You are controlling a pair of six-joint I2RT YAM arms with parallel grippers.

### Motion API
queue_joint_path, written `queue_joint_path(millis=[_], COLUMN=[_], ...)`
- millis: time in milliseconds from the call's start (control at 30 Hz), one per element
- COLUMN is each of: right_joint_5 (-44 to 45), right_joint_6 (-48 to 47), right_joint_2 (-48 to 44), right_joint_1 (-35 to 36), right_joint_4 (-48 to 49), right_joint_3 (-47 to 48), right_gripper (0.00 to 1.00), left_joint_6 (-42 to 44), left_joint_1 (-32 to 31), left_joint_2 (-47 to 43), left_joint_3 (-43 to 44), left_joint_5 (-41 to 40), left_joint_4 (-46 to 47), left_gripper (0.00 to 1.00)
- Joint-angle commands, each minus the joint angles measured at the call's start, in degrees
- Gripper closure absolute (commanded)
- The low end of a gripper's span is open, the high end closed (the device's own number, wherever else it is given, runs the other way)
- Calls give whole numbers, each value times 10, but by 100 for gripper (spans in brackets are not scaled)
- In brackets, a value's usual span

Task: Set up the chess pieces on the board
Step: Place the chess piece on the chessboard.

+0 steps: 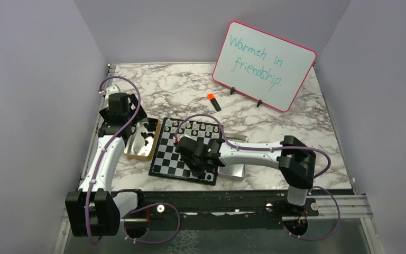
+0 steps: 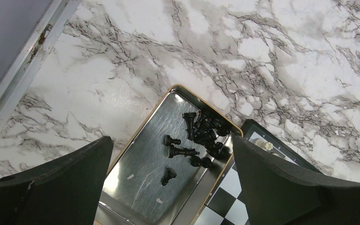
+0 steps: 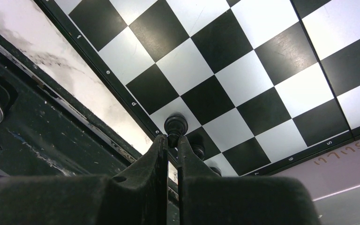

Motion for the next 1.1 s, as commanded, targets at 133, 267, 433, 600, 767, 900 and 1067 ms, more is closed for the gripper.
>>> queue_joint_path(millis=[133,267,433,600,767,900,1067], right_joint_5=[-12,-15,-20,-19,-1,18,45], right_joint_6=[8,9,9,8,11,14,17], right_joint_2=[13,13,15,15,14,2,-25], right_joint_1=[7,7,7,8,8,8,8], right_joint_4=[-19,-18,-16,-16,-18,-18,-23], right_joint_3=[17,17,17,15,15,17,22], right_gripper=[96,93,90,86,80,72,63], left_joint_6=[1,2,4,5,12,-6,-12], left_joint_1=[1,1,1,1,1,1,1], left_joint_2=[-2,-2,-1,-2,3,9,28], left_joint_3=[9,9,8,8,8,17,27], left_joint_5=[-2,-1,0,0,-5,-10,-16], left_joint_4=[-1,-1,-1,0,1,-15,-38], left_gripper=[1,1,1,1,1,1,1])
